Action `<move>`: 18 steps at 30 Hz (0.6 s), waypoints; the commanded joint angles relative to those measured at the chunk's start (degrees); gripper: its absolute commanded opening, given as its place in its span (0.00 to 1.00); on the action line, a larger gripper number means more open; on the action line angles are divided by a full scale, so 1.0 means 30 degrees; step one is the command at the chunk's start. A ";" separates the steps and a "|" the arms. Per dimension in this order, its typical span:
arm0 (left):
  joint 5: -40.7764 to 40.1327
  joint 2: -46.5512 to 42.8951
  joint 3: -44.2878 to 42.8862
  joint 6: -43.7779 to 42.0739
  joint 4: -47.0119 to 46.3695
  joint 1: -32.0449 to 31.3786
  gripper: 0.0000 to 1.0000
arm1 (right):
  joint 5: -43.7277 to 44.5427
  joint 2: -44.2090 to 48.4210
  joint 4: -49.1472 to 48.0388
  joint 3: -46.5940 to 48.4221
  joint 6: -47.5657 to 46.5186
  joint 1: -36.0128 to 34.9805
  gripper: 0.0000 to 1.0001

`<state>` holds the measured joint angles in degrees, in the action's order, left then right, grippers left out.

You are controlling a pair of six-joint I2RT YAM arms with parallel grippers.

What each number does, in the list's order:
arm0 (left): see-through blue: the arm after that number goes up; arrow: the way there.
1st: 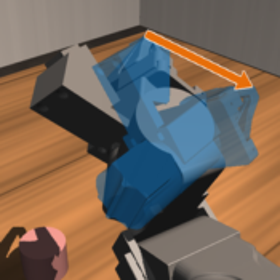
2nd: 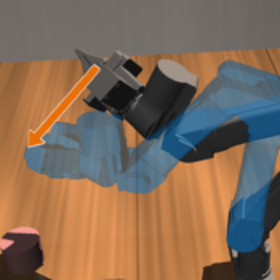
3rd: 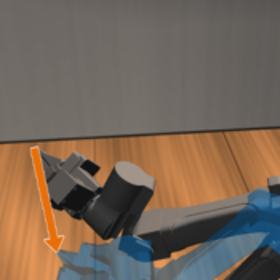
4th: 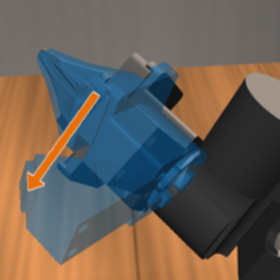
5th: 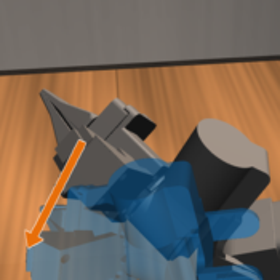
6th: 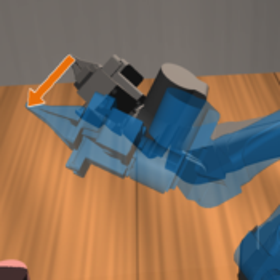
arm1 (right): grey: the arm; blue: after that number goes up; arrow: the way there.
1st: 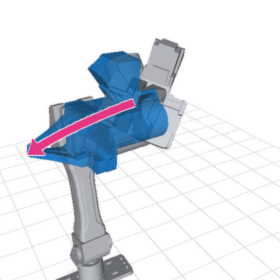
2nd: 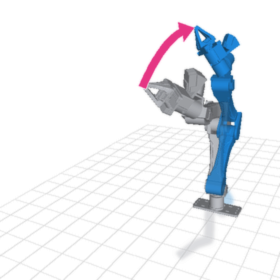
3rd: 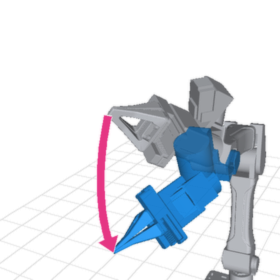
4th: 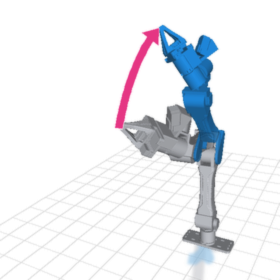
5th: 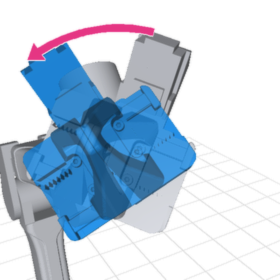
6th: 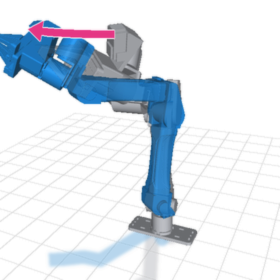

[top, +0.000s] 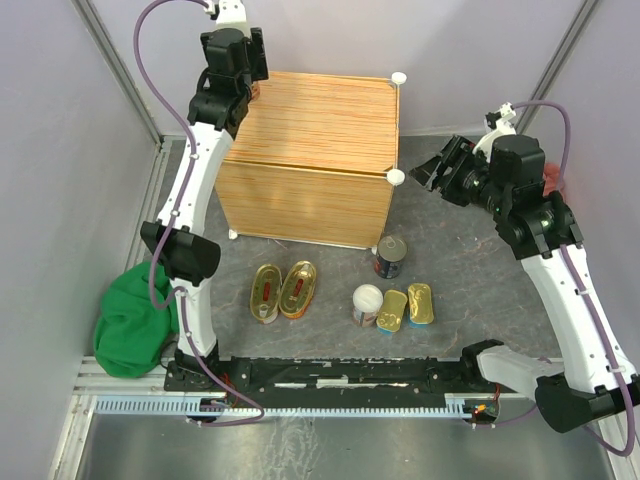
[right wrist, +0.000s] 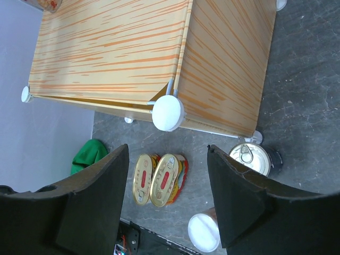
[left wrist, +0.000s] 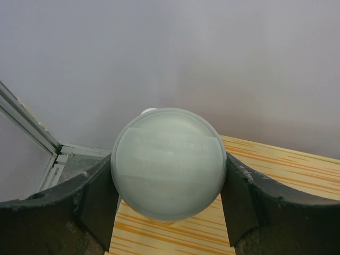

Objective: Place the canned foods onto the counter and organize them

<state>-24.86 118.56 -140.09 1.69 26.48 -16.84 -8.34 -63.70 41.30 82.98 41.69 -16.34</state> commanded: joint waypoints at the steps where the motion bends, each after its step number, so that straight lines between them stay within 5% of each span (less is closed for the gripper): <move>1: 0.0820 -0.0276 -0.1205 0.0442 -0.1839 0.0222 0.75 | 0.0187 0.0383 -0.0171 -0.0060 -0.0366 0.0041 0.68; 8: 0.1081 -0.0342 -0.1045 0.0749 -0.1909 0.0195 0.92 | 0.0210 0.0364 -0.0012 -0.0066 -0.0450 0.0059 0.68; 18: 0.1004 -0.0821 -0.0442 0.0865 -0.2253 0.0208 0.97 | 0.0258 0.0351 0.0080 -0.0078 -0.0501 0.0055 0.68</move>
<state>-22.26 118.56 -140.53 1.96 23.38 -16.32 -8.34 -63.64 42.11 82.63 41.21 -16.34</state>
